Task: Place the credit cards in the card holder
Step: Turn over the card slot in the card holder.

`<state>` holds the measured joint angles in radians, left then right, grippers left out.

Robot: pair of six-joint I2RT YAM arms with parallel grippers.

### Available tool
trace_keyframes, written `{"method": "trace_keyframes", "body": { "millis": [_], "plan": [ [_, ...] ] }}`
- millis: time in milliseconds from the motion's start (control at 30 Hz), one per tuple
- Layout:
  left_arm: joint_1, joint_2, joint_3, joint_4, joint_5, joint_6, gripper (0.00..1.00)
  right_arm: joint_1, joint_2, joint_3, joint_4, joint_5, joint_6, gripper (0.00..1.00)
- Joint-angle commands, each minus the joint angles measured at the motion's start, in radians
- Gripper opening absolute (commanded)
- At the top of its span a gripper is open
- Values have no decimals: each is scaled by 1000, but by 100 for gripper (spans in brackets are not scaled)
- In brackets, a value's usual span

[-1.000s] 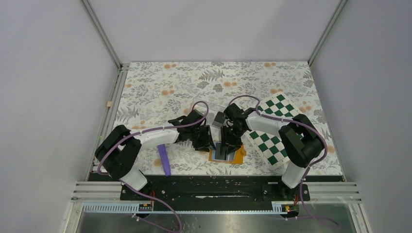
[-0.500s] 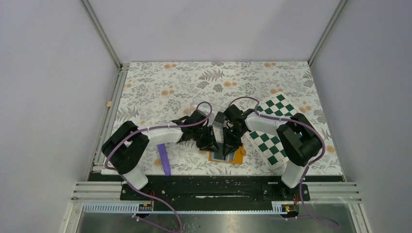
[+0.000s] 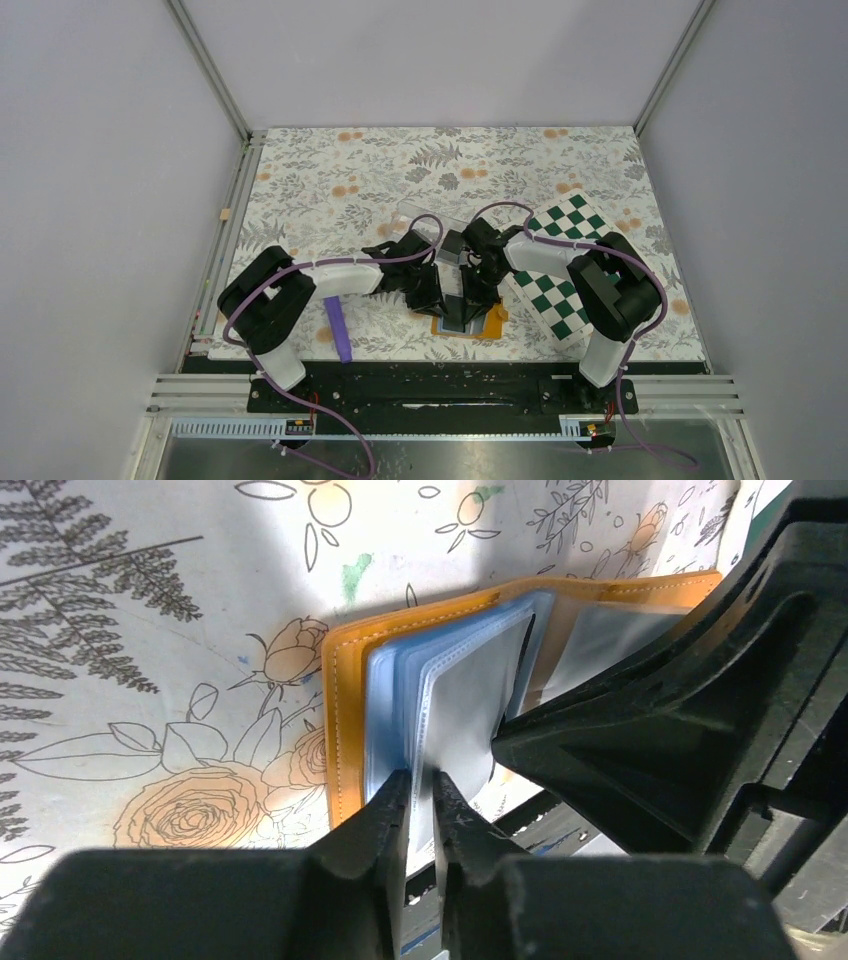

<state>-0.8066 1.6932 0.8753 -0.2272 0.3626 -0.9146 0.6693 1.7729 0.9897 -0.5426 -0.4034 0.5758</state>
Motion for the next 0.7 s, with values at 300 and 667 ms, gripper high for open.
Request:
{"method": "trace_keyframes", "body": {
  "millis": [300,667],
  "plan": [
    [-26,-19,73,83,66,-2,9,10,-8,28,12,-32,-18,17],
    [-26,-71,180,-314,-161,72,0,9,-133,1,-23,39,-40,36]
  ]
}}
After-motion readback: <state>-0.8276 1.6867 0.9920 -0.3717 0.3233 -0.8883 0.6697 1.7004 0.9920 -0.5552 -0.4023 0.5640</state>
